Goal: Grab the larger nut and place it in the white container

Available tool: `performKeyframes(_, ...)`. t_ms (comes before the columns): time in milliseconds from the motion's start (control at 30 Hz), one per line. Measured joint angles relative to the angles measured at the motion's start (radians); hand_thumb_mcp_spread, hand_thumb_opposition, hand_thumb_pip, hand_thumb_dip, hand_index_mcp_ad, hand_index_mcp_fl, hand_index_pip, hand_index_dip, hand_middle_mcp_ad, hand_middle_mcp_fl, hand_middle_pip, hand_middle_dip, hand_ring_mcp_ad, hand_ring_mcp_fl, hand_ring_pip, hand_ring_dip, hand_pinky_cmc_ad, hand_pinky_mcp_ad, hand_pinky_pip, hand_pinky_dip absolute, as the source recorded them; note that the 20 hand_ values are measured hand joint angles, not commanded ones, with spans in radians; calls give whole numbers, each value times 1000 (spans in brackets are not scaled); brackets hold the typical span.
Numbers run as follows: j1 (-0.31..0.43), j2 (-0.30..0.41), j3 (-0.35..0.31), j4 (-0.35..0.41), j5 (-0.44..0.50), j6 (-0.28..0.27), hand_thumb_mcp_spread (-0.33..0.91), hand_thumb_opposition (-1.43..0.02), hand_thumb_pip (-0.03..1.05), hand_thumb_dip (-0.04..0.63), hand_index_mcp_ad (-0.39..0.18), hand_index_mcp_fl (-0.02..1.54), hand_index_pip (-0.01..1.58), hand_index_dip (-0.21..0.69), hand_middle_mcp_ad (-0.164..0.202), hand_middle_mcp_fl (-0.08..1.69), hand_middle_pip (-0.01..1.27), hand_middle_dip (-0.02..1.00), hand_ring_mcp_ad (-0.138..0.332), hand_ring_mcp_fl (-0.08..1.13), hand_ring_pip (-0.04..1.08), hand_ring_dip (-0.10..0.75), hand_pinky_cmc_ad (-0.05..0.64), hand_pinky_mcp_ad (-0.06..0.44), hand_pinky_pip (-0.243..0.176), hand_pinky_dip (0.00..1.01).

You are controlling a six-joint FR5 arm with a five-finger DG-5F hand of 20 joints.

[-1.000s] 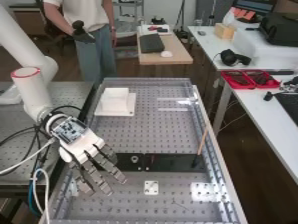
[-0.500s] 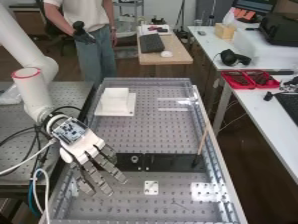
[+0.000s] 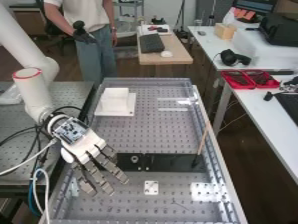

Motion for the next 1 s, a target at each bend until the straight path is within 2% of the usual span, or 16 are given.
performKeyframes(133,-3,2,1,3,-4,-5,349,-822,730,201,-77,316,1543,63,10,7,126,215,133,0,192,87,307,278,-110,742)
performKeyframes(200,-7,5,2,2,-9,-7,351,-817,681,201,-80,358,1525,63,10,3,126,215,133,0,201,96,307,279,-110,737)
performKeyframes(467,-19,24,7,4,-34,-33,351,-817,677,201,-77,363,1525,63,12,3,126,215,129,0,201,96,307,271,-110,737)
performKeyframes(767,-9,105,-1,-5,-82,-65,351,-817,677,201,-77,363,1525,63,12,3,126,215,127,0,201,96,307,260,-110,737)
performKeyframes(900,8,161,-5,-44,-145,-64,351,-817,677,201,-77,363,1525,63,12,3,122,213,127,0,201,101,307,264,-110,737)
performKeyframes(1000,22,199,-3,-95,-239,-55,351,-817,677,201,-77,363,1525,63,12,23,126,223,126,0,194,103,307,264,-110,737)
